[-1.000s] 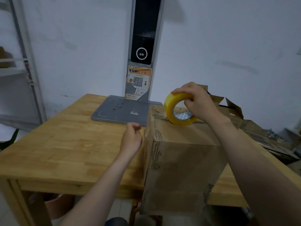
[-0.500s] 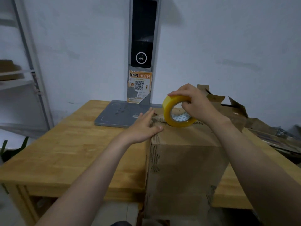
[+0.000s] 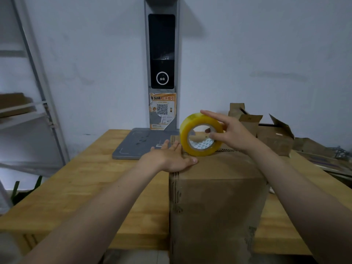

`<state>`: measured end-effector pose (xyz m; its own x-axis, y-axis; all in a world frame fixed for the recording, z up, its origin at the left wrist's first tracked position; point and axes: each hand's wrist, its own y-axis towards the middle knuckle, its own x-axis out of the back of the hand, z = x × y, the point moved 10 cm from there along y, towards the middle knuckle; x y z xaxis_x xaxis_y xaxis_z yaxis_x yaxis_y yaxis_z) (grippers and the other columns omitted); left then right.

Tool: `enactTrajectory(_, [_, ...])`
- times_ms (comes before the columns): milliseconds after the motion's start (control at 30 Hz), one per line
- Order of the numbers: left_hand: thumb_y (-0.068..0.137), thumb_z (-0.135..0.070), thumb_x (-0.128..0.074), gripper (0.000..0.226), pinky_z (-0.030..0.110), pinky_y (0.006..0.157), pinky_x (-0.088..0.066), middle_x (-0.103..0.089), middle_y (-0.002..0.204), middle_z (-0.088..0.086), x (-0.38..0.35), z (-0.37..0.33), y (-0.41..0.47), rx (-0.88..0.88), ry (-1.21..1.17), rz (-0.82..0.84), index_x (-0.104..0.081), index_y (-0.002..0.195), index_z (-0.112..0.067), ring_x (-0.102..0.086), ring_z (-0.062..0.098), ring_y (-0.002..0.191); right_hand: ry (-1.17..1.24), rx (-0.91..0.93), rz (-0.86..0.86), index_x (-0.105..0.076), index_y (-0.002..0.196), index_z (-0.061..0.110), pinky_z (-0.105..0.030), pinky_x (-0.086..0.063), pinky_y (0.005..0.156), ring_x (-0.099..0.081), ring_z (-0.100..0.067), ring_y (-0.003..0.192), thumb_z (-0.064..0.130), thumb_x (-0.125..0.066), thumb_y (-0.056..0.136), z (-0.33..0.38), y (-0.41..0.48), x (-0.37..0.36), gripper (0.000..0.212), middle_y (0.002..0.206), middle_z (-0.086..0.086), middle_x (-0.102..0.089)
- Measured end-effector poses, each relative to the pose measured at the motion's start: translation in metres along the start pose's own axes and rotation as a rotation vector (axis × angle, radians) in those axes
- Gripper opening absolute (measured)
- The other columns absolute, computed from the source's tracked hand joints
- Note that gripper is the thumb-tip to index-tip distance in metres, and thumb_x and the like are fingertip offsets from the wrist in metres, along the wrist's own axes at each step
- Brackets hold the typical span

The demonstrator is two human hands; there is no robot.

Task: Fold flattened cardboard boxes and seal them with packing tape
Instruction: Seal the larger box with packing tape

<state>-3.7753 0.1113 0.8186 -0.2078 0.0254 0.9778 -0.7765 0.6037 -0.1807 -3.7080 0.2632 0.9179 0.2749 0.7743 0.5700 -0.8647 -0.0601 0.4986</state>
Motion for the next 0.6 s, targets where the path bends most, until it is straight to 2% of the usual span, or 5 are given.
enactTrajectory(100, [0.084, -0.092, -0.021, 0.103, 0.071, 0.119, 0.002, 0.011, 0.171, -0.003, -0.001, -0.009, -0.001, 0.072, 0.014, -0.008, -0.001, 0.164, -0.031, 0.017, 0.024, 0.156, 0.117, -0.042, 0.006, -0.048, 0.148, 0.040, -0.048, -0.054, 0.102, -0.070, -0.019, 0.112, 0.002, -0.072, 0.091, -0.010, -0.004, -0.004, 0.072, 0.142, 0.009, -0.057])
enactTrajectory(167, [0.082, -0.093, -0.021, 0.106, 0.072, 0.119, 0.002, 0.012, 0.171, -0.004, -0.002, -0.009, -0.002, 0.099, -0.012, -0.023, -0.001, 0.164, -0.030, 0.016, 0.023, 0.157, 0.194, -0.070, -0.010, -0.049, 0.146, 0.044, -0.051, -0.052, 0.105, -0.066, -0.022, 0.119, 0.006, -0.074, 0.091, -0.019, -0.008, -0.005, 0.072, 0.139, 0.007, -0.061])
enactTrajectory(333, [0.080, -0.094, -0.023, 0.100, 0.074, 0.118, -0.003, 0.013, 0.170, -0.010, -0.005, 0.007, 0.001, 0.088, -0.055, -0.035, -0.004, 0.163, -0.040, 0.015, 0.028, 0.157, 0.312, -0.105, -0.031, -0.050, 0.140, 0.052, -0.045, -0.053, 0.103, -0.062, -0.016, 0.125, 0.010, -0.073, 0.091, -0.023, -0.010, -0.014, 0.068, 0.130, 0.001, -0.068])
enactTrajectory(467, [0.082, -0.093, -0.021, 0.097, 0.065, 0.123, -0.008, 0.009, 0.171, -0.007, -0.005, 0.019, -0.002, 0.057, -0.053, -0.029, -0.004, 0.162, -0.042, 0.013, 0.030, 0.157, 0.372, -0.136, -0.034, -0.050, 0.141, 0.051, -0.040, -0.058, 0.092, -0.063, -0.016, 0.121, 0.009, -0.072, 0.093, -0.018, -0.007, -0.027, 0.067, 0.126, -0.003, -0.066])
enactTrajectory(600, [0.086, -0.088, -0.014, 0.089, 0.055, 0.126, 0.001, 0.005, 0.172, -0.002, -0.003, 0.038, -0.010, 0.006, -0.047, 0.003, -0.003, 0.162, -0.043, 0.013, 0.031, 0.156, 0.319, -0.105, -0.008, -0.048, 0.144, 0.051, -0.040, -0.057, 0.097, -0.061, -0.016, 0.122, 0.014, -0.073, 0.093, 0.003, 0.009, -0.045, 0.067, 0.132, 0.002, -0.061])
